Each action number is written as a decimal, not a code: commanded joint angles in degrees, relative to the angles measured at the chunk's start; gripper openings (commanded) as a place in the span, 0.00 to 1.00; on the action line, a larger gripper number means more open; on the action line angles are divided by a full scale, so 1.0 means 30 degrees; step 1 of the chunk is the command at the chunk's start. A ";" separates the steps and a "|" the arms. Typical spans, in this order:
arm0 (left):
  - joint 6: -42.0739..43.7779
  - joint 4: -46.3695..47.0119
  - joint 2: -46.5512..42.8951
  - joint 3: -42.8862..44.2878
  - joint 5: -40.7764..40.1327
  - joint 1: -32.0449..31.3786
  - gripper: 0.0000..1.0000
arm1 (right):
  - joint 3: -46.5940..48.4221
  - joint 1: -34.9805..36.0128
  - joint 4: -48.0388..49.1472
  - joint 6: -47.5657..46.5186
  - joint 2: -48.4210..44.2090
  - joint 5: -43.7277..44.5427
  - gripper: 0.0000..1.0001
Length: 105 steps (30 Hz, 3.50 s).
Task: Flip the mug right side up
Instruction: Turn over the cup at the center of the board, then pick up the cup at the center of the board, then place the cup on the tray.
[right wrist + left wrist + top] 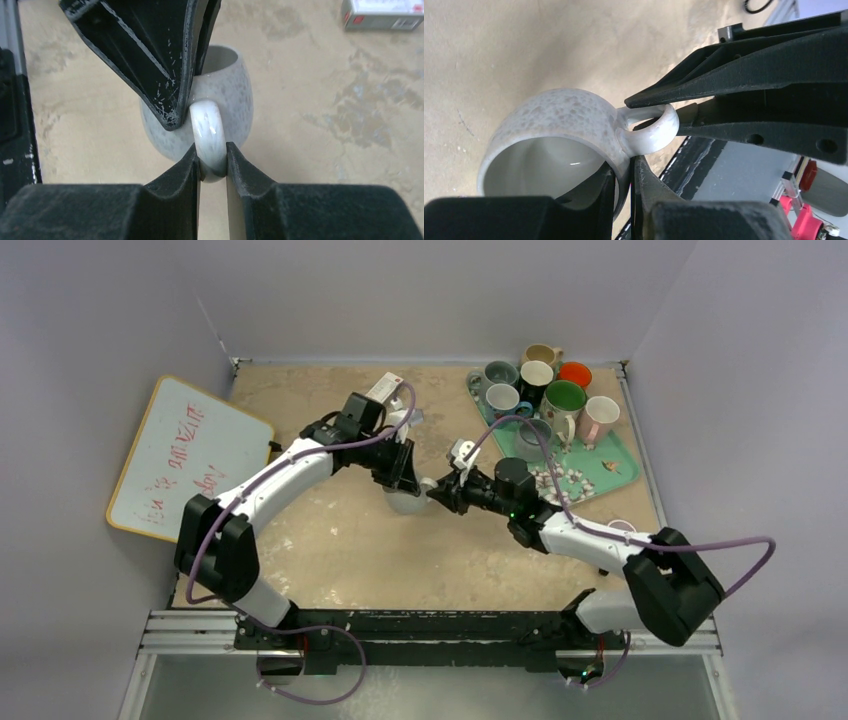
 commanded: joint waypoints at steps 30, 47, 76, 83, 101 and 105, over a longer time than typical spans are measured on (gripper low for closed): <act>-0.2658 0.0898 0.0914 0.1138 -0.3860 0.0242 0.52 | -0.0957 0.0805 0.0320 0.0074 0.4727 0.3926 0.07; -0.1318 -0.0111 -0.3862 -0.2074 -0.3619 0.4142 0.77 | 0.1202 0.1548 -0.6029 -0.1530 0.3175 0.3670 0.42; 0.1042 -0.2039 -0.6026 -0.3955 -0.4715 0.4502 0.80 | 0.5469 0.1580 -0.8996 -0.1073 0.2946 0.5293 0.00; 0.1086 -0.1949 -0.6344 -0.4153 -0.4491 0.4502 0.80 | 0.6780 0.0683 -1.0389 -0.0292 -0.0177 1.1944 0.00; 0.1085 -0.1735 -0.6629 -0.4242 -0.3685 0.4502 0.80 | 0.5054 -0.7253 -1.5801 0.5051 -0.3699 1.9050 0.00; 0.1085 -0.1722 -0.6550 -0.4177 -0.3509 0.4502 0.80 | 0.4478 -0.9134 -1.5649 0.6721 -0.2555 1.8661 0.00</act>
